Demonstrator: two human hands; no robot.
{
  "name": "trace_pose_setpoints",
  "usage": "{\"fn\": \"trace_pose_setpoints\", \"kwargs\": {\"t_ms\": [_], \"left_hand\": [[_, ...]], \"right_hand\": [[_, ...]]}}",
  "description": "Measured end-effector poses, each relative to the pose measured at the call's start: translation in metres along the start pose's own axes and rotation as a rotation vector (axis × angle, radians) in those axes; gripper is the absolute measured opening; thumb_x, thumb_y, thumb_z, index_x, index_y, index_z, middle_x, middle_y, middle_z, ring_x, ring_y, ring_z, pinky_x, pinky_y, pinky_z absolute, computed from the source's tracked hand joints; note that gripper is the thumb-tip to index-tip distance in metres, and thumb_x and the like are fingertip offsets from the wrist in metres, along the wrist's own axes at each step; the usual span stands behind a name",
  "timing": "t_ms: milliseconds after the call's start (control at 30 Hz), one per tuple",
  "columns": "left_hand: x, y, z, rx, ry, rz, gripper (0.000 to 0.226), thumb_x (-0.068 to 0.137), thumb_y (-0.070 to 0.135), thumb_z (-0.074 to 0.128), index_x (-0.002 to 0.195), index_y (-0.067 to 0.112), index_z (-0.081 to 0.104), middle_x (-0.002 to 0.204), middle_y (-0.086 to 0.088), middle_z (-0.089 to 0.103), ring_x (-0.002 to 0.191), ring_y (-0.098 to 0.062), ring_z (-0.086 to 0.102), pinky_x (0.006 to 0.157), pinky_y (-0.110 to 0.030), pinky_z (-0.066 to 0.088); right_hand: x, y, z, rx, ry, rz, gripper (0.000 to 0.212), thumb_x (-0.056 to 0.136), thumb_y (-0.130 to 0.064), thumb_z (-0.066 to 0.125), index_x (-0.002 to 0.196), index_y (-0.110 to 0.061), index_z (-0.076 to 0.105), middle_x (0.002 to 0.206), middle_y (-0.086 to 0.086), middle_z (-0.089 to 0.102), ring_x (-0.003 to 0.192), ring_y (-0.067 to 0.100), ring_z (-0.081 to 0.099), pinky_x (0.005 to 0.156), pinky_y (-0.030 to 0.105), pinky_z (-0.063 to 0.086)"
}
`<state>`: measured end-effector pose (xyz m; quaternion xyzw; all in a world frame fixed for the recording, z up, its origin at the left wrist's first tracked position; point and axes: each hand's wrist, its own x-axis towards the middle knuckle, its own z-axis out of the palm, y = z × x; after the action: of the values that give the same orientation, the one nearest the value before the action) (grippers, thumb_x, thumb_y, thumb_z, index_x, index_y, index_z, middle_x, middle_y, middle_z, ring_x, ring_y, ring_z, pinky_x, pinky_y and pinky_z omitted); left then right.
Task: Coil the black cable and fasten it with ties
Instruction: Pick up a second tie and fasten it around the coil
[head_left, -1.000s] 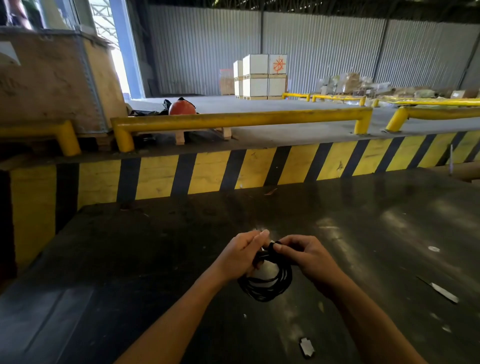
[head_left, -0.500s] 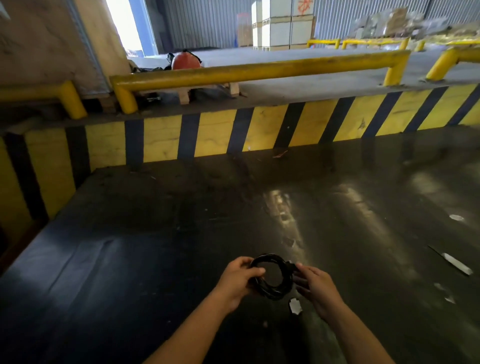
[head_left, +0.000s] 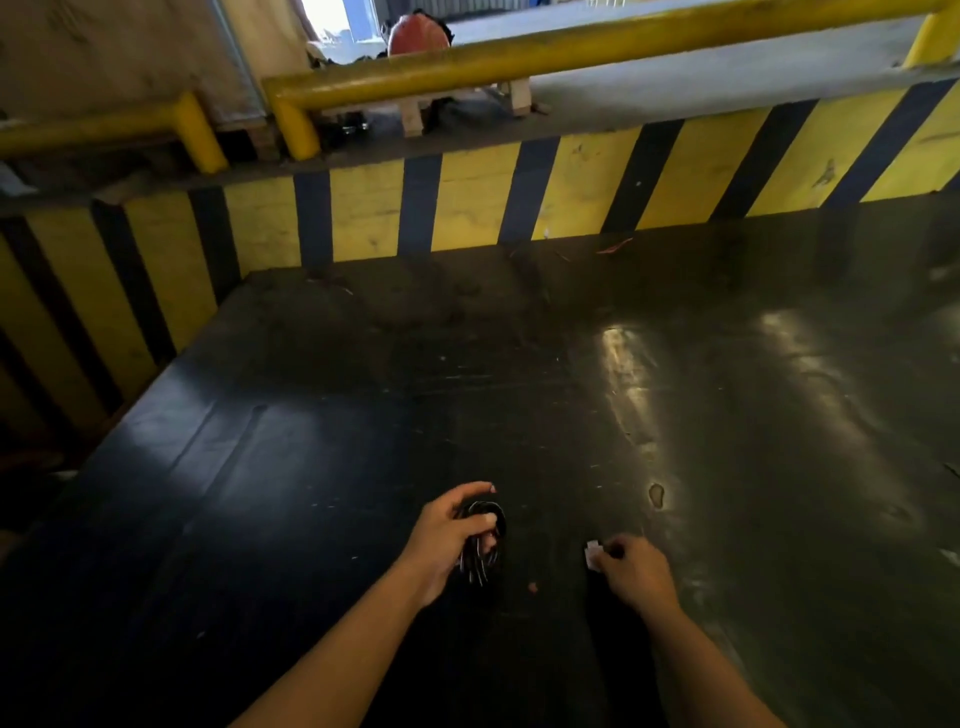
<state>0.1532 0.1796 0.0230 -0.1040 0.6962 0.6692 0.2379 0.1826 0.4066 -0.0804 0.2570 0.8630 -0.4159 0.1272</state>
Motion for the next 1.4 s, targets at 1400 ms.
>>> {"fn": "trace_pose_setpoints", "kwargs": {"t_ms": [1400], "left_hand": [[-0.035, 0.274, 0.064, 0.527, -0.503, 0.727, 0.022, 0.088, 0.008, 0.059, 0.074, 0.022, 0.066, 0.069, 0.010, 0.061, 0.061, -0.003, 0.056, 0.064, -0.016, 0.050]], "right_hand": [[-0.079, -0.235, -0.258, -0.135, 0.206, -1.189, 0.023, 0.086, -0.018, 0.063, 0.101, -0.035, 0.067, 0.086, -0.021, 0.066, 0.088, 0.001, 0.062, 0.075, 0.015, 0.050]]}}
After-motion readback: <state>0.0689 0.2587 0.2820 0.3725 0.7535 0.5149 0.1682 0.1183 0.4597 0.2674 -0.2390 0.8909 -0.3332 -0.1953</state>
